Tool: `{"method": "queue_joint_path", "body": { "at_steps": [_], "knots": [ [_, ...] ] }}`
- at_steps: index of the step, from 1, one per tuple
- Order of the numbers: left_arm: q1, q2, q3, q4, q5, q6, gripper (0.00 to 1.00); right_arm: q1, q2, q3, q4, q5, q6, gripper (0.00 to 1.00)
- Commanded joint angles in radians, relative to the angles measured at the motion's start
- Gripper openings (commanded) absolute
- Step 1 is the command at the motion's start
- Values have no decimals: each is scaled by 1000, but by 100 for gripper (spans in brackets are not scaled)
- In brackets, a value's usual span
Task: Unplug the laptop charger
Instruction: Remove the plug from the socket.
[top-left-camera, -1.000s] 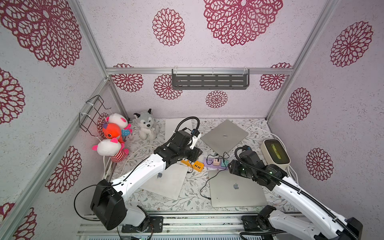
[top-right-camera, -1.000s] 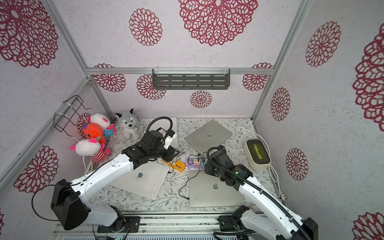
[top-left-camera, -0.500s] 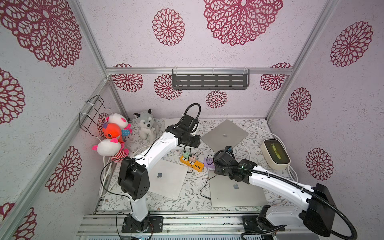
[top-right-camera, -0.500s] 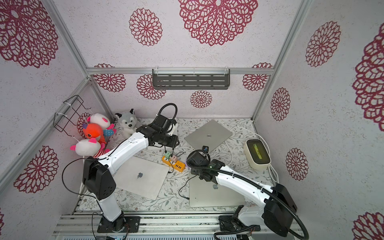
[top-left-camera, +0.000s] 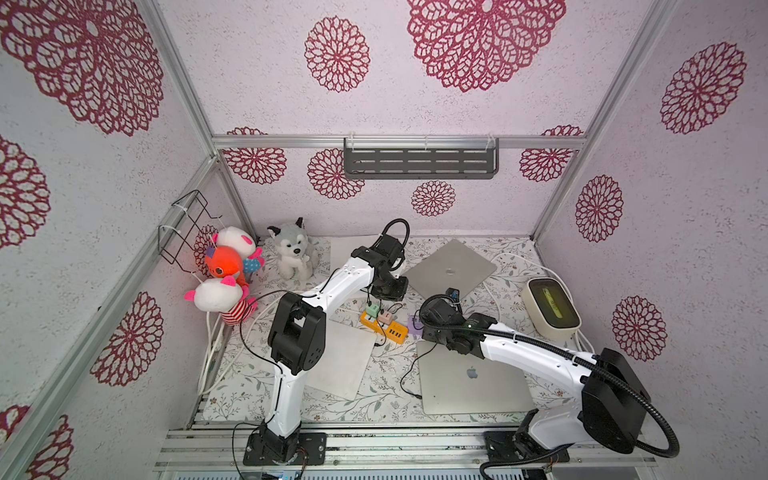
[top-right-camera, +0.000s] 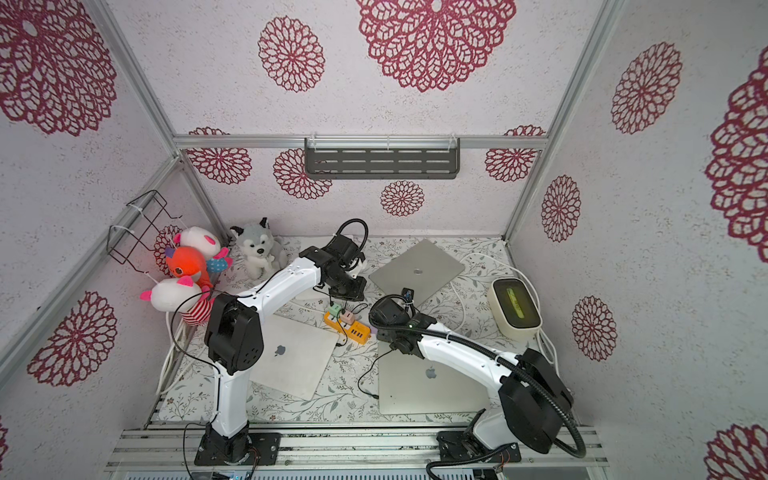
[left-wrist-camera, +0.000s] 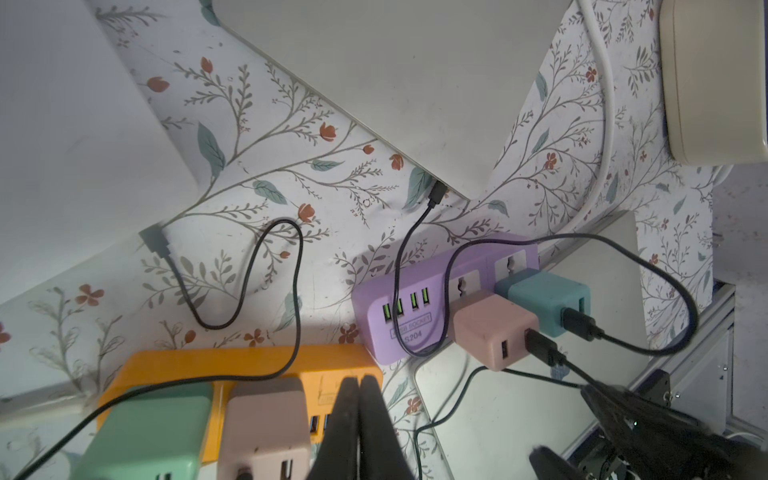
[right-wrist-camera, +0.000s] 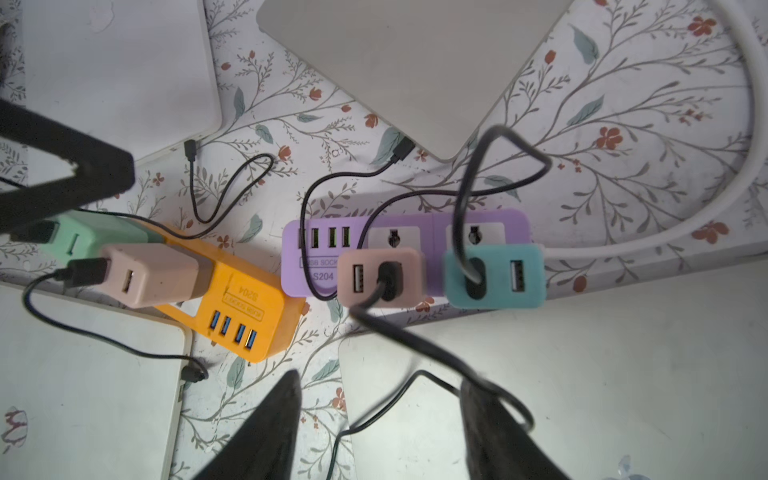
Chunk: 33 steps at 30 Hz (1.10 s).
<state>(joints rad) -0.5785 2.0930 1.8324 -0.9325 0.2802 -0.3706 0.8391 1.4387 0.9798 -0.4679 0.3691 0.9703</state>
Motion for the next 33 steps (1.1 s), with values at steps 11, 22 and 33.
{"method": "queue_joint_path", "body": {
  "at_steps": [11,22,33],
  "knots": [
    [-40,73,6,21,66,-33,4,-26,87,59,21,14,-4,59],
    [-40,81,2,16,66,-33,3,-26,173,133,-10,48,-42,58],
    [-37,87,4,14,72,-28,2,-25,190,154,-50,86,-48,59]
  ]
}}
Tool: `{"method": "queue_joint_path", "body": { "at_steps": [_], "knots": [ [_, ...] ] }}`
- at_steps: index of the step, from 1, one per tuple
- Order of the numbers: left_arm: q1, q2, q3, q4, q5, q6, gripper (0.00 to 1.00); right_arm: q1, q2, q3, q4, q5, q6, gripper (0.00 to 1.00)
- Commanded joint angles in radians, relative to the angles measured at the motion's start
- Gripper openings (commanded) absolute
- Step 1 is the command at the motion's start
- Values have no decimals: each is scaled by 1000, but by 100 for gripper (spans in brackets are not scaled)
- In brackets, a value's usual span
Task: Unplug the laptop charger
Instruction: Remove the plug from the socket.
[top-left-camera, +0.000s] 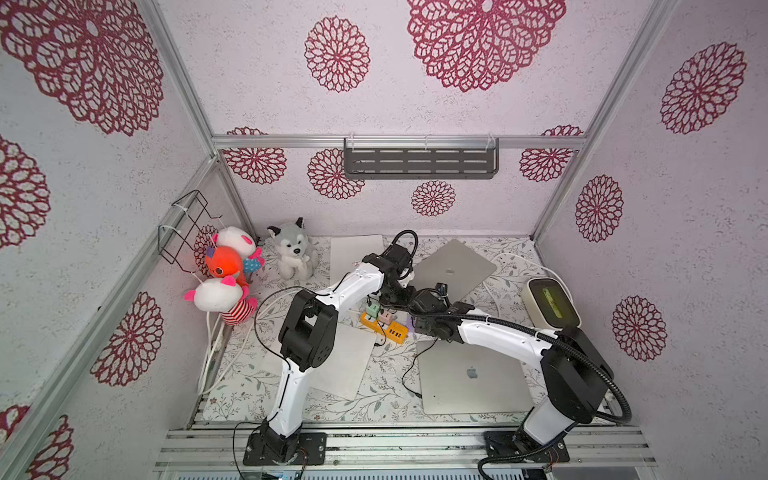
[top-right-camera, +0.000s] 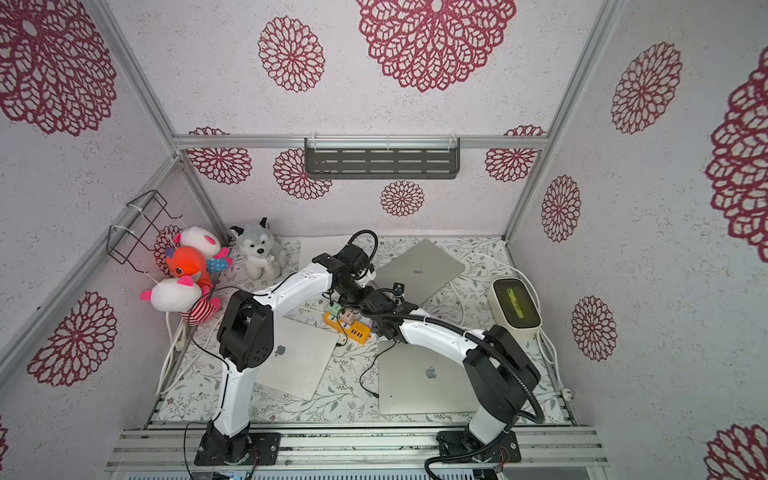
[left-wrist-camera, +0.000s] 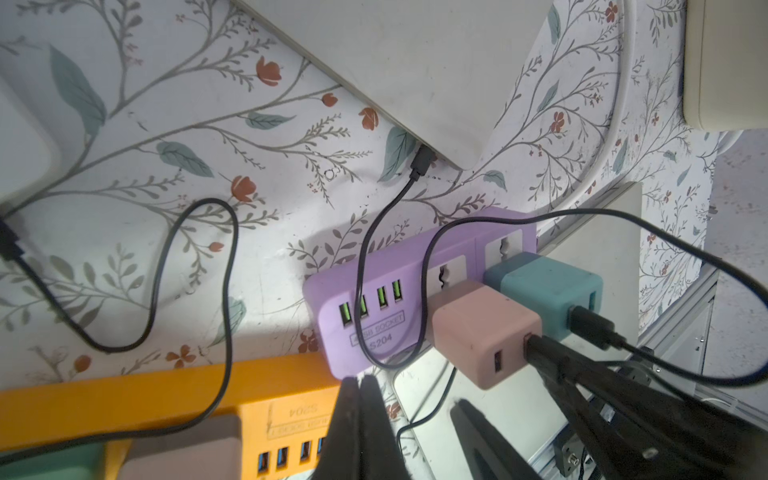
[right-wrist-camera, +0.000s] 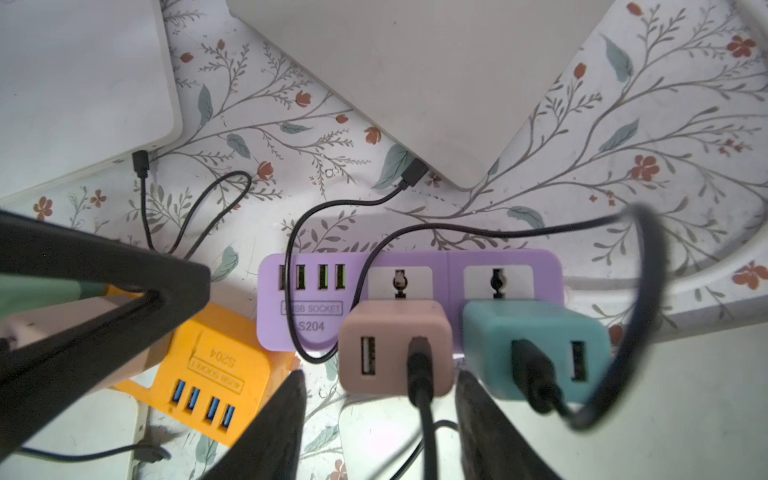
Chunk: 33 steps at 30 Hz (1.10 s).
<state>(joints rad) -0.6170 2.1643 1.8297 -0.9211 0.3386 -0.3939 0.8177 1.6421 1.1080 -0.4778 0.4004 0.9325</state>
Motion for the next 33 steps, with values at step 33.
{"method": "queue_joint_path", "body": {
  "at_steps": [33],
  "knots": [
    [0,29,-13,4,51,-22,0,1,65,58,-47,115,-61,44]
  ]
}}
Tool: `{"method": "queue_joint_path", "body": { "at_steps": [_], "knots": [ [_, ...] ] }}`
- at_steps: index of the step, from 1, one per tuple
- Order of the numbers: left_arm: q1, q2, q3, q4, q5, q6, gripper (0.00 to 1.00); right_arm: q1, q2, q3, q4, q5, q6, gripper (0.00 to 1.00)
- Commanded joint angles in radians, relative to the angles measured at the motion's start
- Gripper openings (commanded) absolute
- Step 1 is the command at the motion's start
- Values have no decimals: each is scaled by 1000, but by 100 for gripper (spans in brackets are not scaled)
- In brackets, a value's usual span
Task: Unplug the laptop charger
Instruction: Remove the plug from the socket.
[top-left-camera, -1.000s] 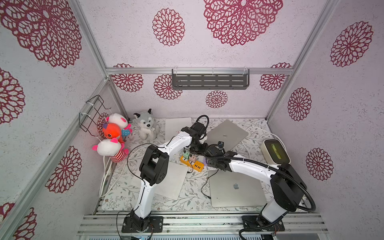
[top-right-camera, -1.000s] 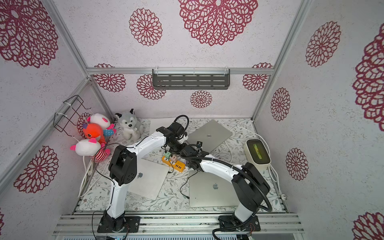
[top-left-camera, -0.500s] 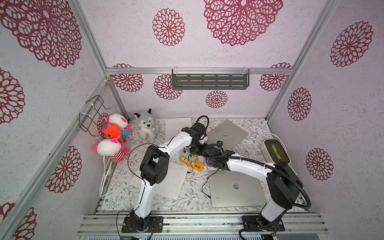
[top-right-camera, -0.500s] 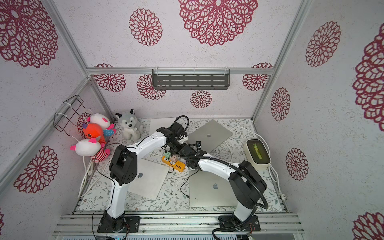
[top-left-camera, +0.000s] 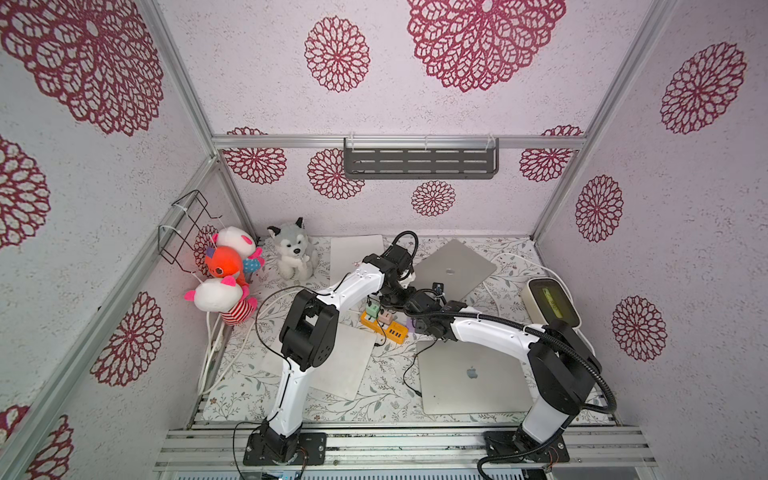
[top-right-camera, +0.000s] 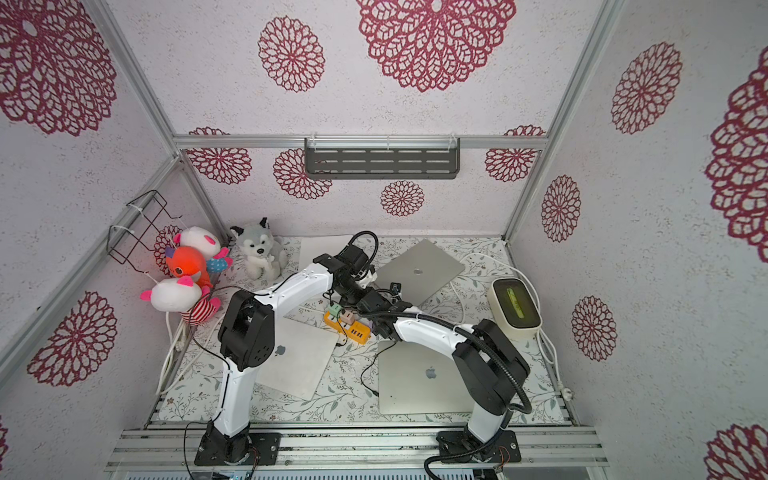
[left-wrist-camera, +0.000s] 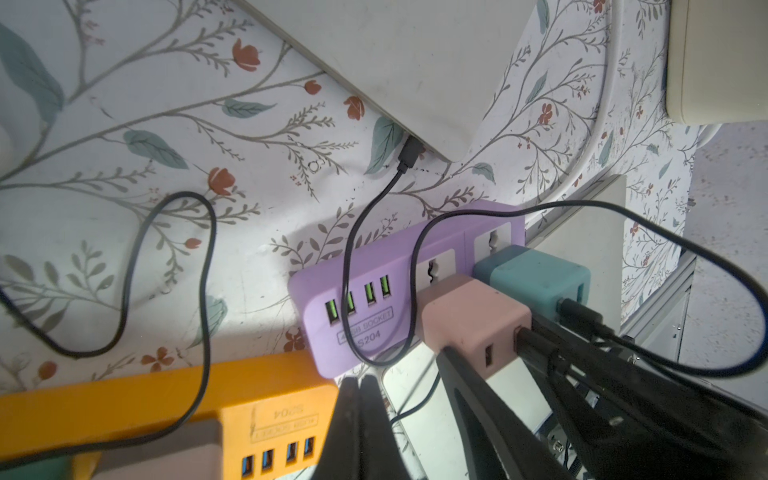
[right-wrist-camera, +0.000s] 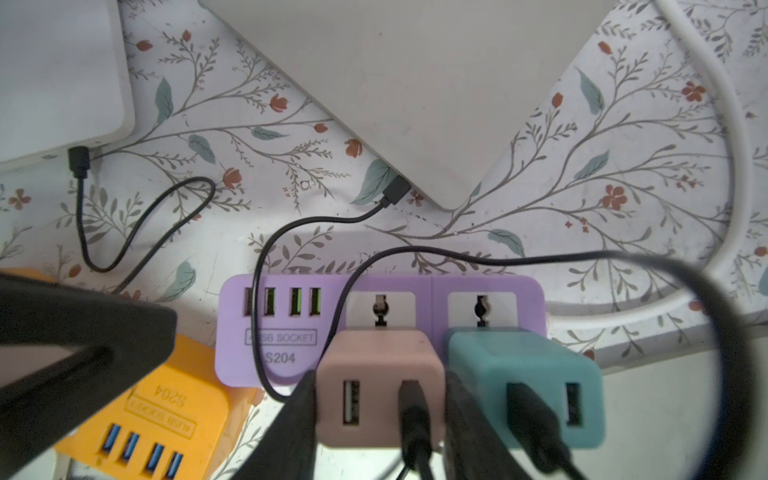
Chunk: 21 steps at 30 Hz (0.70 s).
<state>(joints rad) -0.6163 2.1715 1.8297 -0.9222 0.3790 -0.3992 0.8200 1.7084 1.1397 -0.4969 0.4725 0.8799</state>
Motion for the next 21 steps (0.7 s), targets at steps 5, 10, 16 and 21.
{"method": "queue_joint_path", "body": {
  "at_steps": [5,10,16,21],
  "knots": [
    [-2,40,-16,9,10,-25,0,-1,-1,26,-29,41,-14,41],
    [-3,58,-19,18,21,-35,0,-1,-2,28,-28,36,-18,40],
    [-3,71,-17,18,-4,-47,0,-1,0,28,-23,26,-19,40],
    [-5,83,-21,27,8,-49,0,-1,-1,26,-19,23,-22,39]
  ]
}}
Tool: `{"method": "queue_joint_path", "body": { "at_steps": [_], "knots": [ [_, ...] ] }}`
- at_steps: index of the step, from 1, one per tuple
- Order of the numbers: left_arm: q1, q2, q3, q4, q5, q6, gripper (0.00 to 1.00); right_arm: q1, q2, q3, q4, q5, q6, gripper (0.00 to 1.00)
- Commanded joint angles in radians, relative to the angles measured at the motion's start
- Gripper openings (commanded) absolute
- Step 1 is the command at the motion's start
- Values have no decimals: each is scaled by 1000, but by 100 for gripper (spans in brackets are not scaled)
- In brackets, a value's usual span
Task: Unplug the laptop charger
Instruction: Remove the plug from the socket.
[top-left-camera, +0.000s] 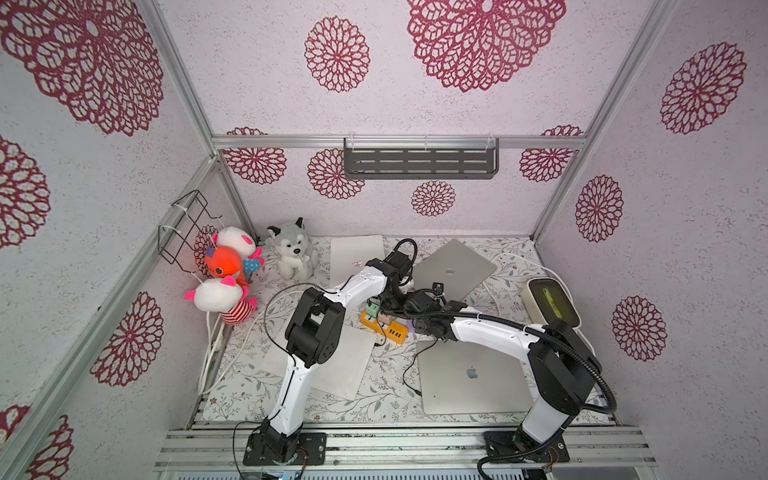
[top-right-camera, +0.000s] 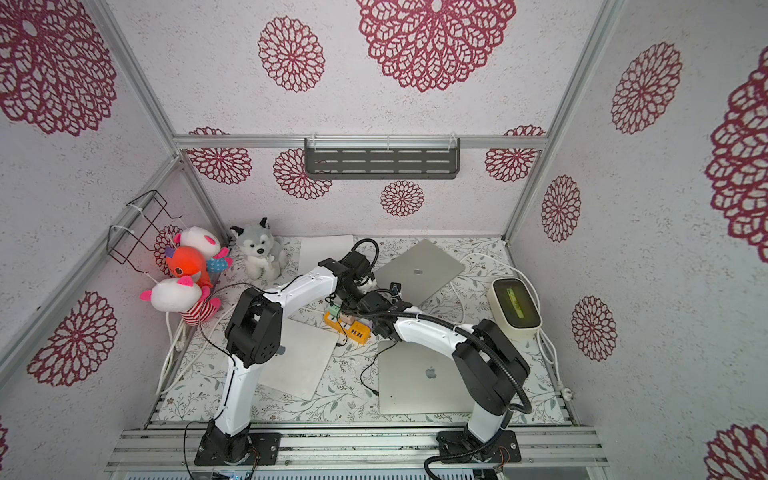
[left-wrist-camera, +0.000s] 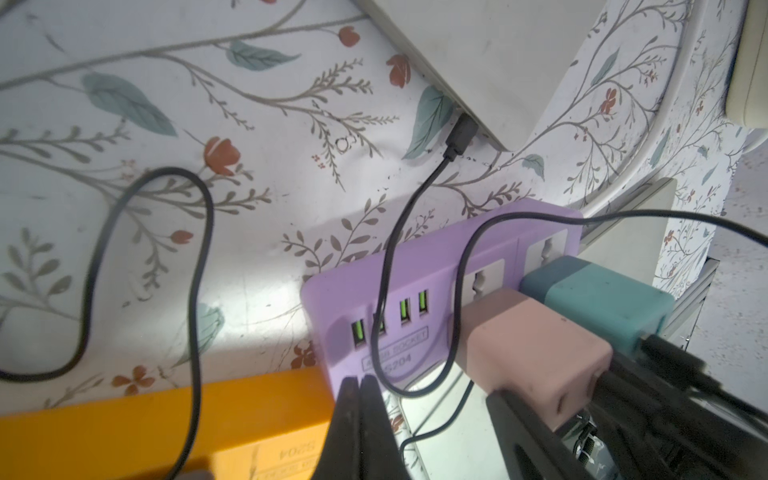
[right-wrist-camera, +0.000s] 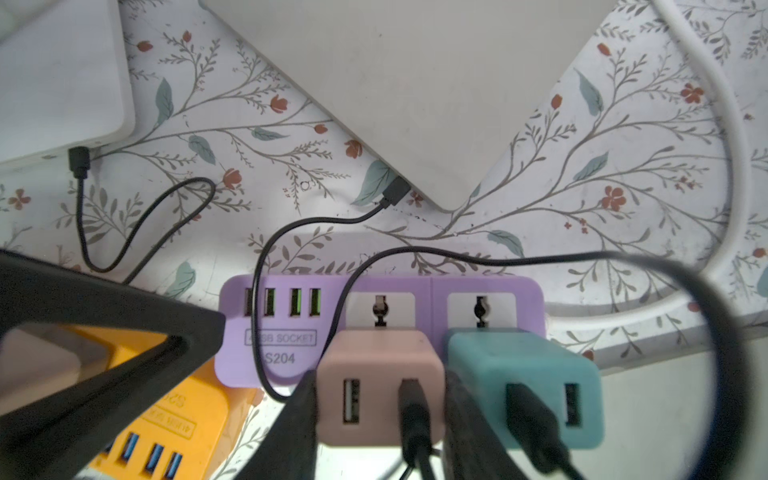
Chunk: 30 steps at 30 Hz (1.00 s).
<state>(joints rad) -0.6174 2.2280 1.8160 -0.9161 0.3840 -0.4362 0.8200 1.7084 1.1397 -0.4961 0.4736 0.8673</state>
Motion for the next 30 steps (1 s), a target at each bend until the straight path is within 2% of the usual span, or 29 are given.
{"method": "queue_joint_path", "body": {
  "at_steps": [1,9,25,30],
  "knots": [
    [-4,29,-6,21,4,-12,0,-1,-1,26,-18,22,-11,39],
    [-5,43,-2,23,5,-14,0,-1,-6,23,-10,13,-11,38],
    [-30,96,78,-86,-108,-4,0,-1,-7,28,-13,17,-18,37],
    [-32,106,90,-99,-108,-5,0,-1,-7,24,-2,10,-17,37]
  ]
}}
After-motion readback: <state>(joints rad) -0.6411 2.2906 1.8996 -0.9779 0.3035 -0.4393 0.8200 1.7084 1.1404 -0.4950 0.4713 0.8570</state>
